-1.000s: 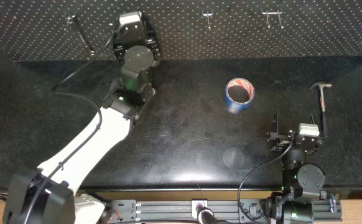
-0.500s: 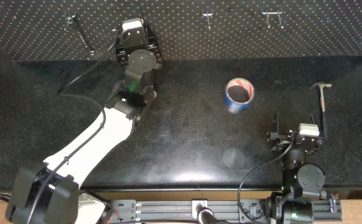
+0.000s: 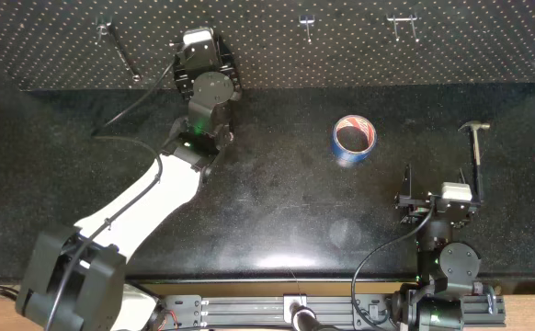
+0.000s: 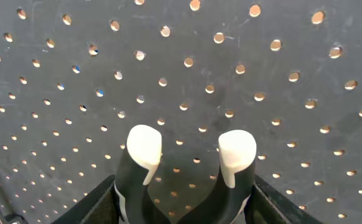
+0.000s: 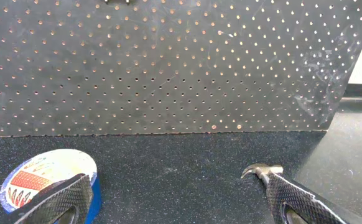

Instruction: Place Tools Onto Pegboard

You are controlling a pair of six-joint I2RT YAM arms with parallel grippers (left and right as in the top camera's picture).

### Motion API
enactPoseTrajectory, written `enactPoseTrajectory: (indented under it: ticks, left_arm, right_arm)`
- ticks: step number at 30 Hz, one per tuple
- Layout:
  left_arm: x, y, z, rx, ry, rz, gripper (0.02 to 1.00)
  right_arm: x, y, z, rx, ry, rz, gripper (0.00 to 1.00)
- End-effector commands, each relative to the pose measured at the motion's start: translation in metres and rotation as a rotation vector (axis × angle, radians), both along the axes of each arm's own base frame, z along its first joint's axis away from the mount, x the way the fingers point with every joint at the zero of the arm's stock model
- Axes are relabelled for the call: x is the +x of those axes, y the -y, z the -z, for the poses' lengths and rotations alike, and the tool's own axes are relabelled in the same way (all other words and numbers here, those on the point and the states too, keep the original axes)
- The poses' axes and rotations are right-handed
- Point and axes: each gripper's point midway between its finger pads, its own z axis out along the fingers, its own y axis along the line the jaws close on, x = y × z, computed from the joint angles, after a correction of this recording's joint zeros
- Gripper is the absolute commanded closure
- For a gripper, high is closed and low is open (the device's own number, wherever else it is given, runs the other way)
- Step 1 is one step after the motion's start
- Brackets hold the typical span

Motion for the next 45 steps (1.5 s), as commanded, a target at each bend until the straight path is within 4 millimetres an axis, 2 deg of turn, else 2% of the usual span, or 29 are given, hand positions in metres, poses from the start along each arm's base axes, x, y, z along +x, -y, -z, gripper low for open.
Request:
enactPoseTrajectory:
  ticks: [1,6,12,36,37,38,39,41,42,45]
  left_arm:
    - [0.006,-0.006,0.011,-0.002,-0.012,-0.019,0.989]
    - [0.010,-0.011,0.025,-0.016,-0.040,-0.026,0.989]
    - [0.014,-0.001,0.040,-0.041,-0.072,0.035,0.989]
    - [0.014,-0.004,0.054,-0.066,-0.102,0.050,0.989]
    - [0.014,-0.004,0.054,-0.066,-0.102,0.051,0.967]
    - [0.014,-0.004,0.054,-0.066,-0.102,0.051,0.877]
    - [0.014,-0.004,0.054,-0.066,-0.102,0.051,0.562]
    - [0.014,-0.004,0.054,-0.066,-0.102,0.051,0.277]
    - [0.014,-0.004,0.054,-0.066,-0.102,0.051,0.209]
    - [0.014,-0.003,0.054,-0.073,-0.102,0.056,0.148]
  right_arm:
    - [-0.001,0.003,0.001,-0.010,-0.003,0.013,0.082]
    - [-0.001,0.003,0.001,-0.010,-0.003,0.013,0.082]
    - [-0.001,0.003,0.001,-0.010,-0.003,0.013,0.080]
    - [-0.001,0.003,0.001,-0.010,-0.003,0.013,0.082]
    - [-0.001,0.003,0.001,-0.010,-0.003,0.013,0.082]
    - [-0.001,0.003,0.001,-0.010,-0.003,0.013,0.080]
    - [-0.001,0.003,0.001,-0.010,-0.003,0.013,0.082]
    - [-0.001,0.003,0.001,-0.010,-0.003,0.013,0.080]
    - [-0.001,0.003,0.001,-0.010,-0.003,0.013,0.080]
    - [-0.001,0.003,0.001,-0.010,-0.003,0.013,0.082]
